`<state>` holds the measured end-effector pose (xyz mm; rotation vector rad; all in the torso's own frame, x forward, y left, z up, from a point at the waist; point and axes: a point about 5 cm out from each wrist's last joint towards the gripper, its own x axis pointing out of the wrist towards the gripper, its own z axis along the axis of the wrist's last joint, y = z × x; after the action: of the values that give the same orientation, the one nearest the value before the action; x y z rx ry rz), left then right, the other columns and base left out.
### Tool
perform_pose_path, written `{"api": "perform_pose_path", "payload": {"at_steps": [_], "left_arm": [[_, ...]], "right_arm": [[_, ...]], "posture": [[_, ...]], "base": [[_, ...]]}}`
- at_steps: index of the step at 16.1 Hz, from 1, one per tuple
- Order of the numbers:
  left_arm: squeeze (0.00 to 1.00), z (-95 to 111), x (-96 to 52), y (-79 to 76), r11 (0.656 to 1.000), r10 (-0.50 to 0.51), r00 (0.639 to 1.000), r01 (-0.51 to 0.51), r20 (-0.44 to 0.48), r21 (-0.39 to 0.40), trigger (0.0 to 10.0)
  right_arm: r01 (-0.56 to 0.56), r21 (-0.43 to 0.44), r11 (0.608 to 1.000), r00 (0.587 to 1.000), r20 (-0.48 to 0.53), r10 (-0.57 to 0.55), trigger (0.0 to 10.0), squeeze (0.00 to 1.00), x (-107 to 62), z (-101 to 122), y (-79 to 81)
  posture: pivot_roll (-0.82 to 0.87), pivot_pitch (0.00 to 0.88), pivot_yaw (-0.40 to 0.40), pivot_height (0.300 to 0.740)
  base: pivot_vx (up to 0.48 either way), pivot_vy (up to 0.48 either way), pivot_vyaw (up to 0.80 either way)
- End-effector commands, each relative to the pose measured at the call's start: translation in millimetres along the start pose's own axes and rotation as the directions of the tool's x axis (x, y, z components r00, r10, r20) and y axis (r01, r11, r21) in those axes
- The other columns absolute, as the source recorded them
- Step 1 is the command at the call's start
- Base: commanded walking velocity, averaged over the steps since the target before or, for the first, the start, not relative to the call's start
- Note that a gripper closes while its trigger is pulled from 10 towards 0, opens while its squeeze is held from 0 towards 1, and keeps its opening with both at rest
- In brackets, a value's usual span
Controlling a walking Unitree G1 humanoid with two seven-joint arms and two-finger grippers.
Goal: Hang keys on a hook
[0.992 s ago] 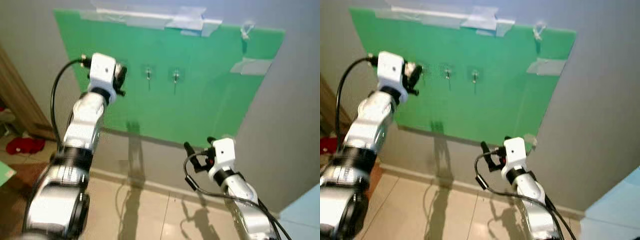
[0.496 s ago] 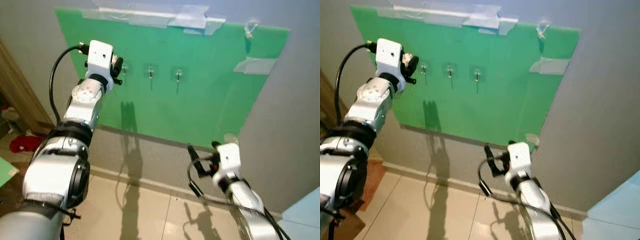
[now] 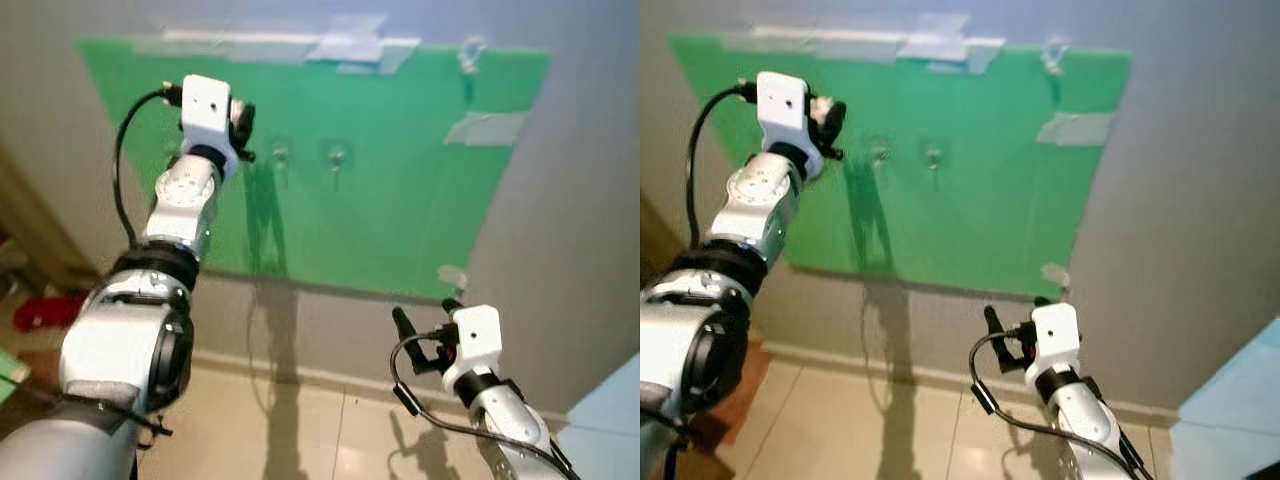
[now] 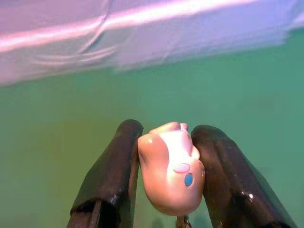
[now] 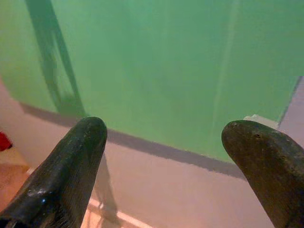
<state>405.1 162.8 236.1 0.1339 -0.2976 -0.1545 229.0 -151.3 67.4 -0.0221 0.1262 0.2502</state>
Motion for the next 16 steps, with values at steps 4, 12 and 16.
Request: {"api": "perform_pose_path", "payload": {"at_steps": [4, 12, 16], "left_arm": [[0.0, -10.6, -53.3, -14.3, 0.995, -0.095, 0.995, 0.096, 0.025, -0.025, 0.0], [0.0, 11.8, -76.4, -13.4, 0.998, -0.066, 0.998, 0.067, 0.021, -0.02, 0.0], [0.0, 17.8, -61.2, -3.5, 0.997, -0.068, 0.998, 0.068, -0.006, 0.037, 0.0]], "right_arm": [[-0.026, -0.004, 1.0, 1.0, -0.012, 0.026, 10.0, 0.0, 3.4, 0.7, 0.7], [-0.105, -0.017, 0.994, 0.994, -0.029, 0.105, 10.0, 0.0, 16.7, -0.5, 5.4], [-0.104, -0.014, 0.995, 0.994, -0.03, 0.103, 10.0, 0.0, 14.3, -2.9, 6.8]], "posture": [[-0.14, 0.0, 0.078, 0.74], [-0.09, 0.0, 0.024, 0.74], [-0.1, 0.0, 0.033, 0.74]], "base": [[0.443, 0.0, 0.0], [0.0, 0.0, 0.0], [0.0, 0.0, 0.0]]}}
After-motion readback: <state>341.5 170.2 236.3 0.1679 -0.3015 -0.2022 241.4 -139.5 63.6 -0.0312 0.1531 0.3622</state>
